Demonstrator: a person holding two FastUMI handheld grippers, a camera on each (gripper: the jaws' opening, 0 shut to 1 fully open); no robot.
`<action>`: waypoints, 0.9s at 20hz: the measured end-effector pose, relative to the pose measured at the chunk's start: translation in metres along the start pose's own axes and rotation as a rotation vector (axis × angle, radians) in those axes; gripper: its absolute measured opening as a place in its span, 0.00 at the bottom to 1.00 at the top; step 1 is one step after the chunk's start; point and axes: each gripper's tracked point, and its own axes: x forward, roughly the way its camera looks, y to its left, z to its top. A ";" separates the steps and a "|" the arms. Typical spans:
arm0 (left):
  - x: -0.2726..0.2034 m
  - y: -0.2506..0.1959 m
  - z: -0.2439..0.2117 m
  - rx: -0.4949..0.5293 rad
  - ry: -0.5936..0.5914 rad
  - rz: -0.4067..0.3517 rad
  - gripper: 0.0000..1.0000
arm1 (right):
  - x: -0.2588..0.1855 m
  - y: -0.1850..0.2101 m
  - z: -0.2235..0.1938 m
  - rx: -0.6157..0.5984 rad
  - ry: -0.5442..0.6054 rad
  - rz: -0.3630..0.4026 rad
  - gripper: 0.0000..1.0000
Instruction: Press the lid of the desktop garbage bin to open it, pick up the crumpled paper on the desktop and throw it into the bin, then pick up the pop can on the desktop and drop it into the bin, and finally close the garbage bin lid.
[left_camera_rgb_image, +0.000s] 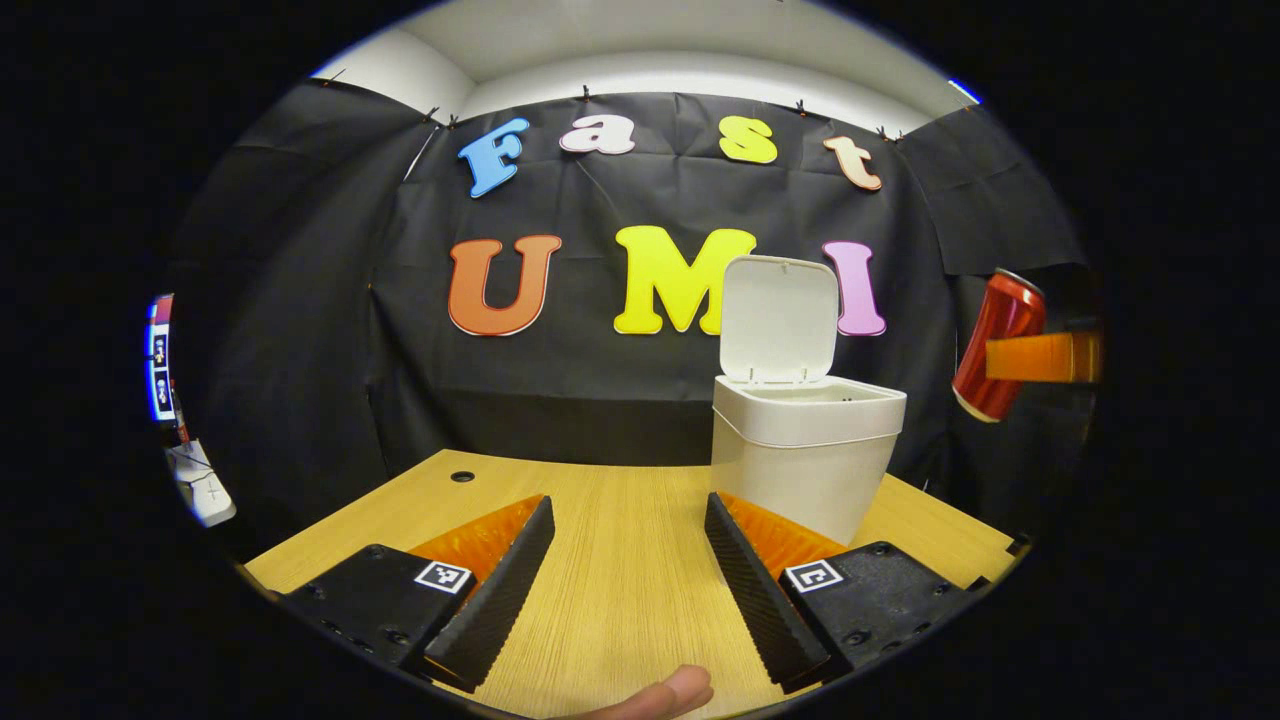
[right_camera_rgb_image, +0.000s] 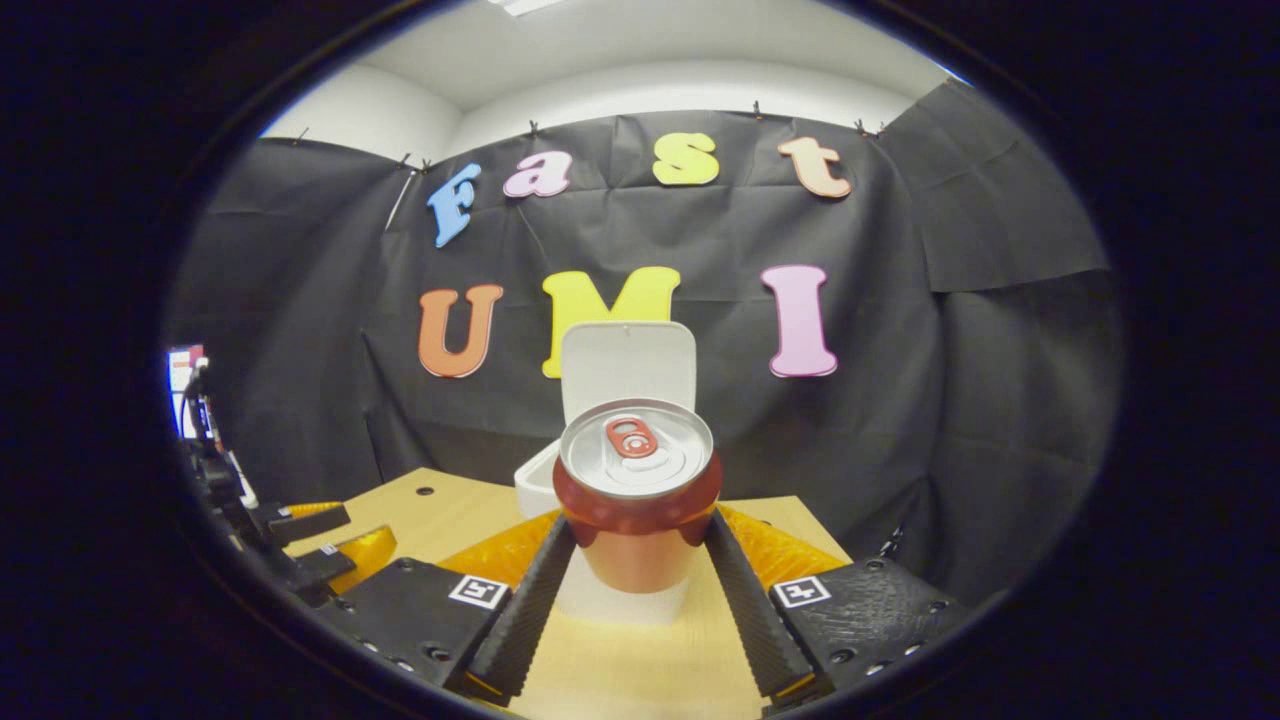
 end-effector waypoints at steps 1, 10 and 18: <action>0.000 -0.002 -0.001 0.000 0.003 -0.007 0.98 | 0.007 0.003 0.012 0.005 0.005 0.006 0.82; -0.003 -0.004 -0.001 0.007 0.006 -0.015 0.98 | 0.106 0.004 0.105 -0.070 -0.027 -0.056 0.80; 0.004 -0.003 -0.010 -0.005 0.030 -0.022 0.98 | 0.210 0.005 0.073 -0.161 0.083 -0.142 0.80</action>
